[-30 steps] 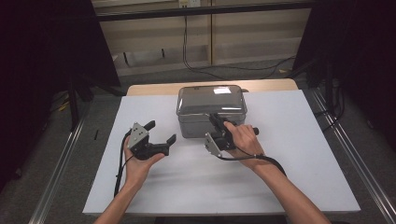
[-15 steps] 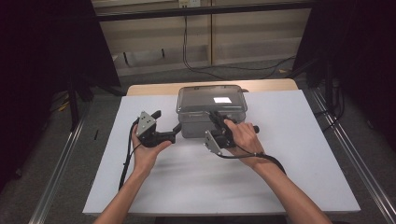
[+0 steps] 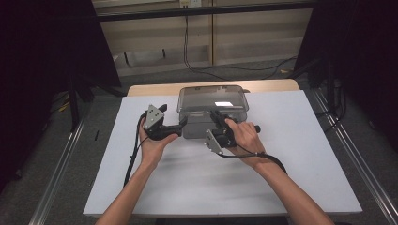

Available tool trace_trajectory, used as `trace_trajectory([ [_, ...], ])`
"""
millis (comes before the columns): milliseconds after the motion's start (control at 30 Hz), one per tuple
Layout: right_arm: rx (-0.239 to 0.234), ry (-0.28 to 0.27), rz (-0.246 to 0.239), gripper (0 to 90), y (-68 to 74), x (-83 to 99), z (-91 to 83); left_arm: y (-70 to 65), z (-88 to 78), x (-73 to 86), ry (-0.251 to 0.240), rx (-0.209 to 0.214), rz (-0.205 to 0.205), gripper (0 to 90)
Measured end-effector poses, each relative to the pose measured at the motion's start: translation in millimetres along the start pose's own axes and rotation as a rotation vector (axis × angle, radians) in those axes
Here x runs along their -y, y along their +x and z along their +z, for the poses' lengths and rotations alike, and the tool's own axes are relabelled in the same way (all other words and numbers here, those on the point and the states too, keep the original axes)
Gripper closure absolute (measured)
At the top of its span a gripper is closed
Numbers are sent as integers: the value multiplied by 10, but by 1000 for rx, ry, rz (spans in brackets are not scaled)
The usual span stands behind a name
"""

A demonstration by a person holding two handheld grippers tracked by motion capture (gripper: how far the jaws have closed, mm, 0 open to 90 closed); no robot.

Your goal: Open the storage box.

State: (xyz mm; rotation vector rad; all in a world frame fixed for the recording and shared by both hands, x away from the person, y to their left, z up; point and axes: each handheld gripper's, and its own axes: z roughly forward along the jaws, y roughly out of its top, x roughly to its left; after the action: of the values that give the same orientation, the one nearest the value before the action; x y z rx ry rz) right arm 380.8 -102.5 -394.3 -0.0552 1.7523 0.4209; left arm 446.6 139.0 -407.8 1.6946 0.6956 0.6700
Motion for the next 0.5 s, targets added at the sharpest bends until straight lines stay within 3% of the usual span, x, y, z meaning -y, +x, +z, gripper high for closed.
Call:
trace_trajectory([
  [433,-4,-3,-9,808,-11,1,11,9,111,20,0,-8,9,147],
  [500,-6,-4,-7,808,-6,-2,13,13,116,0,-10,-7,-6,161],
])
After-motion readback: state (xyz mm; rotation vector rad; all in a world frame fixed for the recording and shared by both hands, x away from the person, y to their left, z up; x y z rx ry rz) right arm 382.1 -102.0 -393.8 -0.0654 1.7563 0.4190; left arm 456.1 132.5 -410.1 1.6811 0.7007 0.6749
